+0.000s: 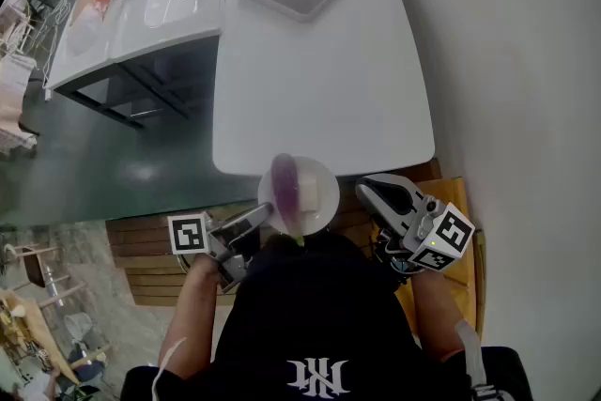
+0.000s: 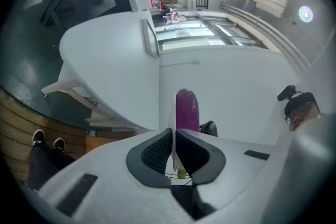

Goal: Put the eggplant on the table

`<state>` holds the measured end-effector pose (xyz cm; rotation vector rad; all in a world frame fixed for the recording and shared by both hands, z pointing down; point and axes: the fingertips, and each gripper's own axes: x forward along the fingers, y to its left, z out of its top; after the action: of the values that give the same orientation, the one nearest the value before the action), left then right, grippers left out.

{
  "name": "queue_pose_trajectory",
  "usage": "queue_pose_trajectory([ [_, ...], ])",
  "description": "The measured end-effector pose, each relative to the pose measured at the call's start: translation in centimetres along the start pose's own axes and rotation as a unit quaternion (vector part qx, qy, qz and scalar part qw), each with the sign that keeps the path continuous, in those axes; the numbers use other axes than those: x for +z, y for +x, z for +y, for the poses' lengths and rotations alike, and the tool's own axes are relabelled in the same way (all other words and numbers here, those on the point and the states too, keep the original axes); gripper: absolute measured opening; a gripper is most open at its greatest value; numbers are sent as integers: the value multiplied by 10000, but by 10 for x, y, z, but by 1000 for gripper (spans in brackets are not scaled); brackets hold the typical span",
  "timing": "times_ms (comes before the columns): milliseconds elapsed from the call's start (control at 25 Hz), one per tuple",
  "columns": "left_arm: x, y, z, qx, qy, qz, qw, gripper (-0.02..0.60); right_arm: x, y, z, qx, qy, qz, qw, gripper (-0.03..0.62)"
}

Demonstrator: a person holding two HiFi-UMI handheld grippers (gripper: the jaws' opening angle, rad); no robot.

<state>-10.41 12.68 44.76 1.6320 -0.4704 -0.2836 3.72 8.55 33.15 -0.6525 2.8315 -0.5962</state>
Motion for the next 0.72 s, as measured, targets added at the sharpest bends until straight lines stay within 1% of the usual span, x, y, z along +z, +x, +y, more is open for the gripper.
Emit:
queue_pose_trajectory([
  [120,-3,5,-3,27,51,28,10000,18,-6,-14,-2,-95,62,65,9999,3],
  [280,-5,7,-3,44,18,39,10000,18,-6,-21,-5,-156,1,91,9998,3],
  [400,-6,10,-5,-21,-46,36,10000,18,-5,-22,-7,-198,-17,68,9998,3],
  [480,-6,11,-6,-43,-89,15,10000,18,-4,-23,-9,-232,43,1,9997,3],
  [600,-6,11,-6,-14,-55,35,10000,18,0,-26,-13,-314,182,-96,9993,5],
  [720,-6,12,-9,-58,-36,72,10000,18,-1,-29,-18,-410,234,38,9989,5],
])
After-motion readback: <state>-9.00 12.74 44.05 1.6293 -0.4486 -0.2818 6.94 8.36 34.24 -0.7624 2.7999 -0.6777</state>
